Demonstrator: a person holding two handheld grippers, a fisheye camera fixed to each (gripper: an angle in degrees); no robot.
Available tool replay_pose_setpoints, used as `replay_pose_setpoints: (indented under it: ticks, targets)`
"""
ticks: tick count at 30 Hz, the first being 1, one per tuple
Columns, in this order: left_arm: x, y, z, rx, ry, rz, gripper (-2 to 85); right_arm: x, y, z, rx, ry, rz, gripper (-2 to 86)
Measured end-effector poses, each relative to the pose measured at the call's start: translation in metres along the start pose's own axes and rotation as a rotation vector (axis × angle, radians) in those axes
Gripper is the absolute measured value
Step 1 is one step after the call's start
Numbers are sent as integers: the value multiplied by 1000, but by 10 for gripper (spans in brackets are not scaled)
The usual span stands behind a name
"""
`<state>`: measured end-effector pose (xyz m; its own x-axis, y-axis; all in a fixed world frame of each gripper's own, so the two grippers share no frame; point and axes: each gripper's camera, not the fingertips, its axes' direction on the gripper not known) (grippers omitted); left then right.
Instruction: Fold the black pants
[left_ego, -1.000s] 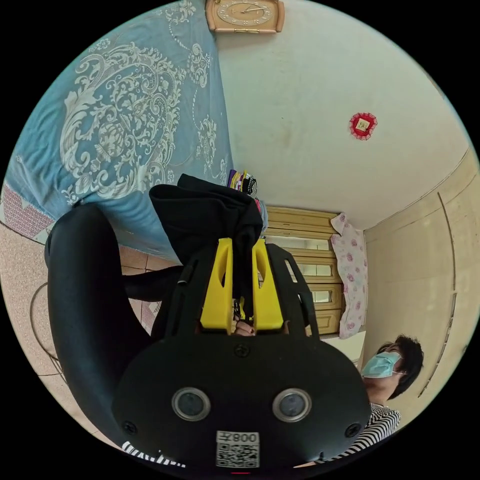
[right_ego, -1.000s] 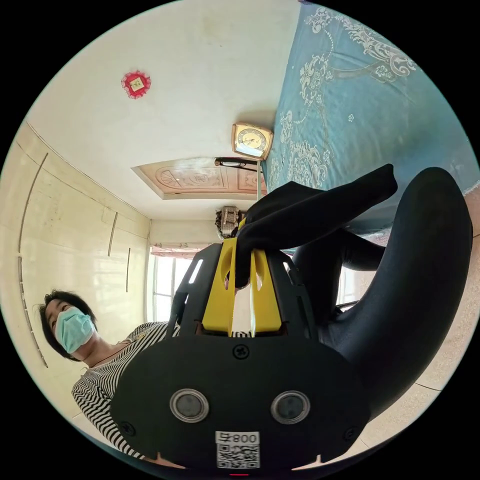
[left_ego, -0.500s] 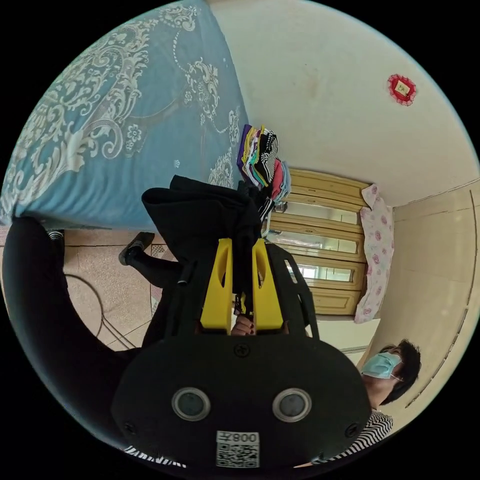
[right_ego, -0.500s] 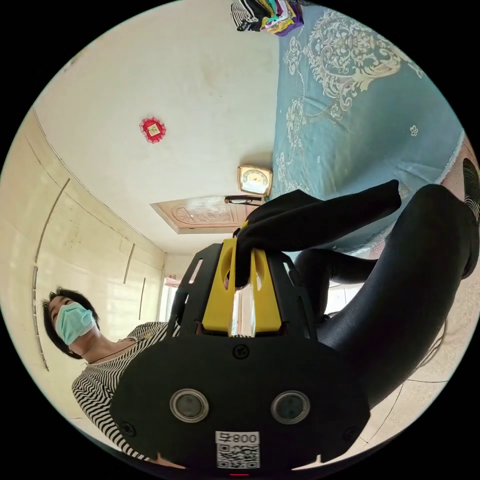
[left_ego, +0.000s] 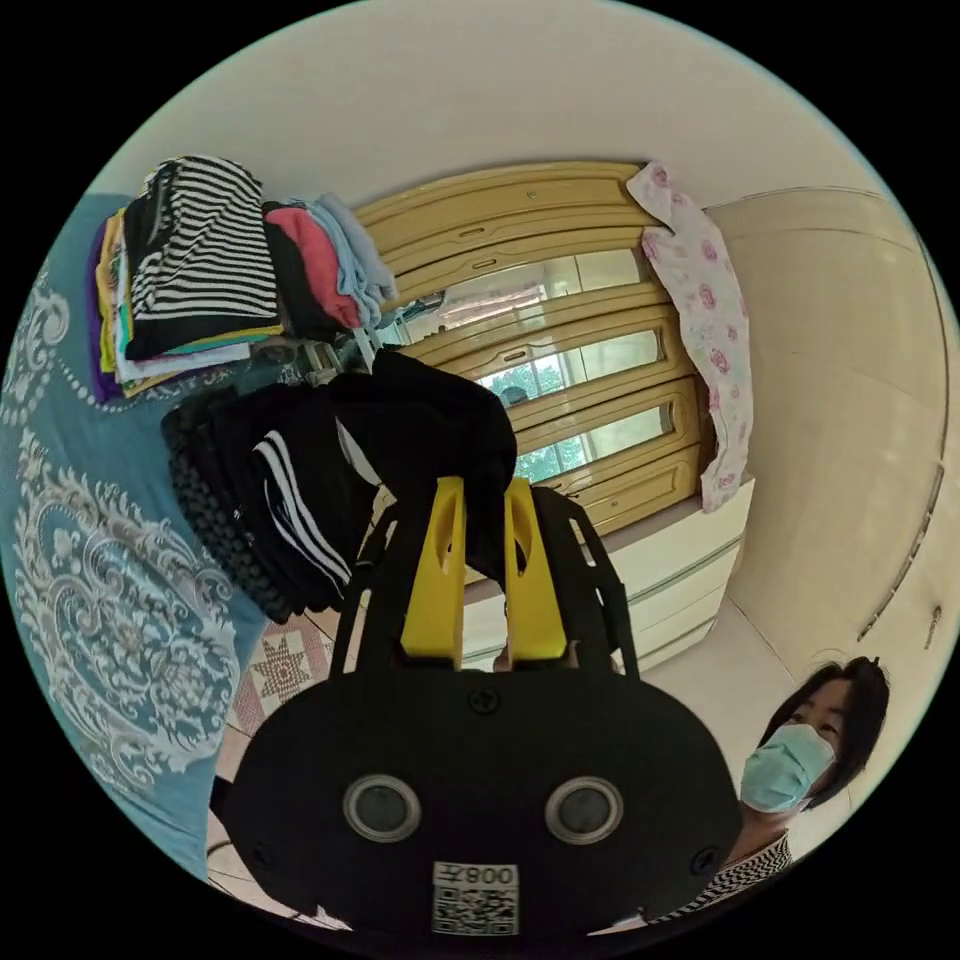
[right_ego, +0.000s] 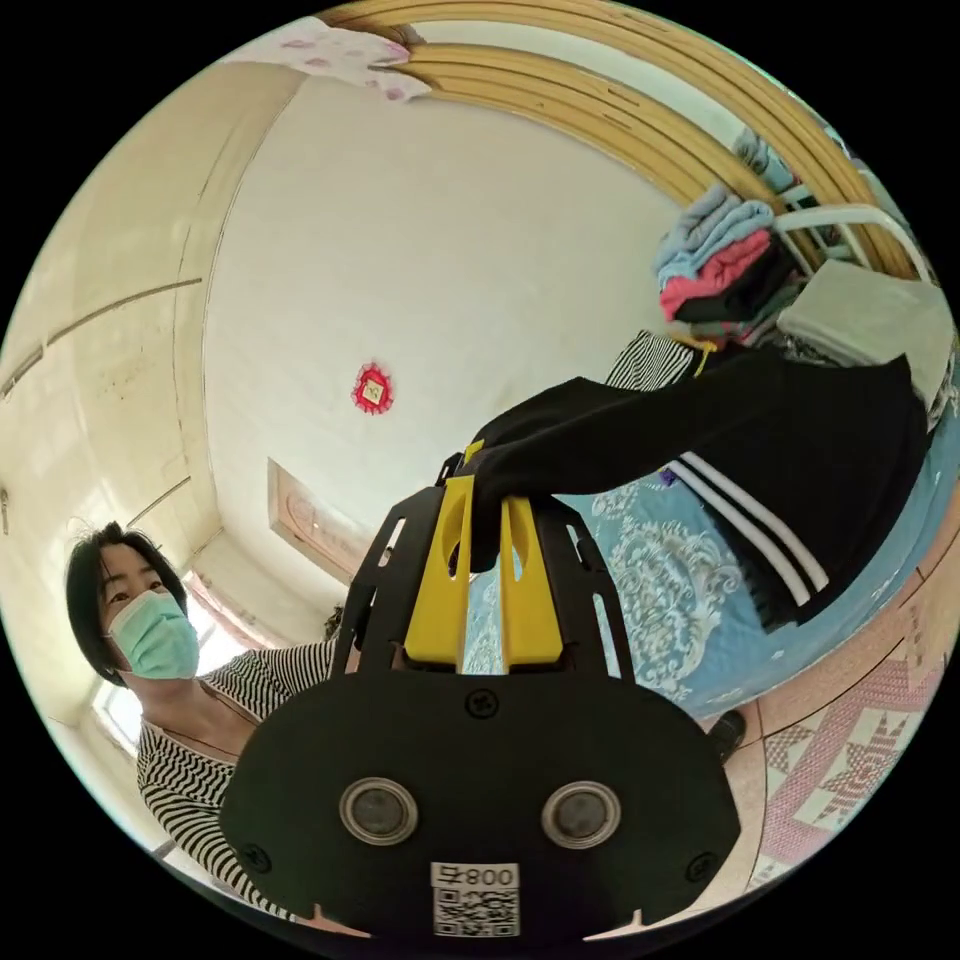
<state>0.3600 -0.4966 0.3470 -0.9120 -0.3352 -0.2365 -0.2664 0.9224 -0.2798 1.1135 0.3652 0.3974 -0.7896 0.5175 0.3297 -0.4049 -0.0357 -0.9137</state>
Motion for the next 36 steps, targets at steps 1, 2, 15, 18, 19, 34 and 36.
replay_pose_setpoints:
  ticks: [1, 2, 15, 18, 19, 34, 36]
  targets:
    - [-24, -18, 15, -39, -36, 10, 68, 0, -3, -3, 8, 19, 1, 9]
    - [-54, -30, 27, -71, -112, -2, 68, 5, -7, -8, 18, 55, 24, 9]
    - [-349, 39, -83, -221, -244, -262, 14, 69, 89, 10, 69, 136, 405, 25]
    - [-385, 58, -117, -235, -208, -270, 8, 37, 99, 3, 128, 133, 389, 38]
    - [-400, 68, -129, -242, -195, -283, 7, 31, 102, 2, 138, 135, 390, 41]
    - [-558, 171, -301, -200, -168, -413, 3, -182, 131, 22, 176, 379, 135, 6]
    - [-572, 169, -312, -212, -169, -383, 3, -217, 90, 58, 77, 465, 16, 3]
